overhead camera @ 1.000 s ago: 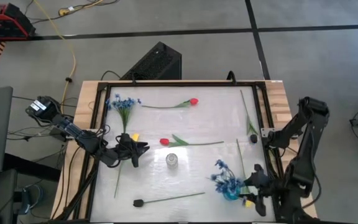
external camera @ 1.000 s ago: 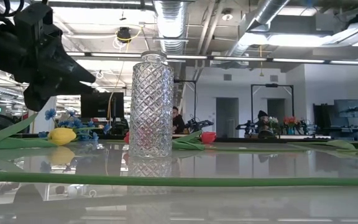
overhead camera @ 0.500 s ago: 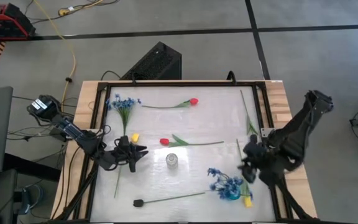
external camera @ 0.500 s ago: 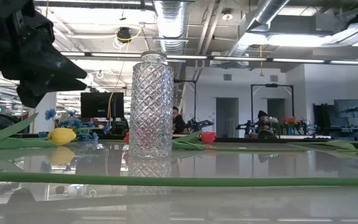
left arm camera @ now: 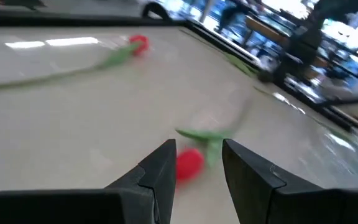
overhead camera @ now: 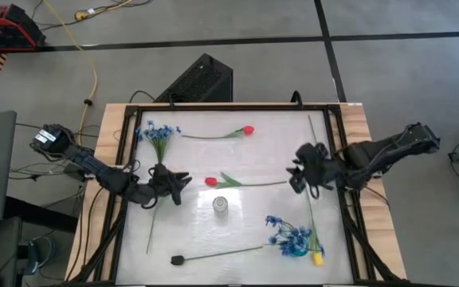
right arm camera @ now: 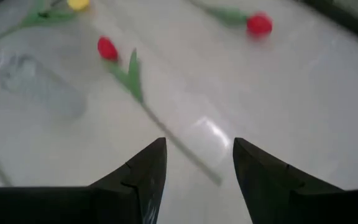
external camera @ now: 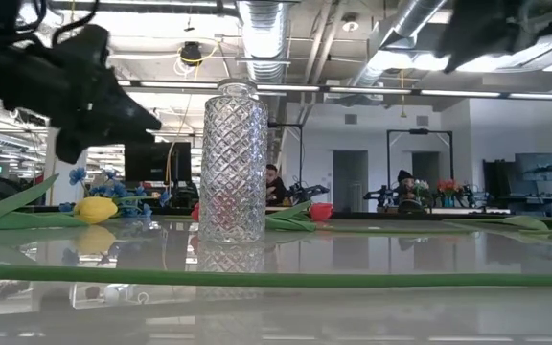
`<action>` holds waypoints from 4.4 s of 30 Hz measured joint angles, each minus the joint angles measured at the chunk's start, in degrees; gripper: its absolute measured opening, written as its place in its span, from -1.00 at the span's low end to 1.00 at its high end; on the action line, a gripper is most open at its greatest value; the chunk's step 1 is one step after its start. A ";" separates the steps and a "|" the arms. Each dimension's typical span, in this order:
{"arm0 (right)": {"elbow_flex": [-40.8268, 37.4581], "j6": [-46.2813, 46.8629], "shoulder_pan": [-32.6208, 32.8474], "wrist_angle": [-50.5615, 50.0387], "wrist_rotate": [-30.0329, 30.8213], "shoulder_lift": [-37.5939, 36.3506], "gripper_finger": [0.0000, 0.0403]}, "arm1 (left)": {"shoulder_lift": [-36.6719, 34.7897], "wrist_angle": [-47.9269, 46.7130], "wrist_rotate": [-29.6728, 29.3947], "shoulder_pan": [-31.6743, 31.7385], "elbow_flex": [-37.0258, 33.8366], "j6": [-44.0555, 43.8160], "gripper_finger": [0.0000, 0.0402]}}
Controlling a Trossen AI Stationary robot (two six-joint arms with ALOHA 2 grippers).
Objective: Sort flowers into vase by color
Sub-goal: Put the blue flowers into the blue vase
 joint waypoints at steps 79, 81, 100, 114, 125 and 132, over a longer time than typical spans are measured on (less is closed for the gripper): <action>-0.02 -52.72 -13.66 30.89 -11.13 10.72 0.04 | -4.47 -6.92 55.51 47.06 22.01 26.53 -1.00; -0.02 -53.24 -15.08 32.47 -11.51 10.10 0.04 | -4.33 1.34 60.80 47.88 19.71 24.31 -1.00; -0.04 -53.71 -25.58 69.09 -30.50 24.29 0.04 | 16.25 32.65 72.84 42.54 24.45 19.46 -1.00; -0.02 -53.74 -27.82 65.82 -40.14 23.97 0.04 | 18.58 32.13 72.74 43.53 25.82 23.69 -1.00; -0.02 -51.62 -28.24 73.77 -41.29 23.90 0.04 | 18.58 32.60 70.78 43.48 25.82 24.43 -1.00; -0.02 -49.18 -28.26 75.25 -39.34 23.90 -0.11 | 18.58 34.46 69.62 43.46 25.82 24.47 -1.00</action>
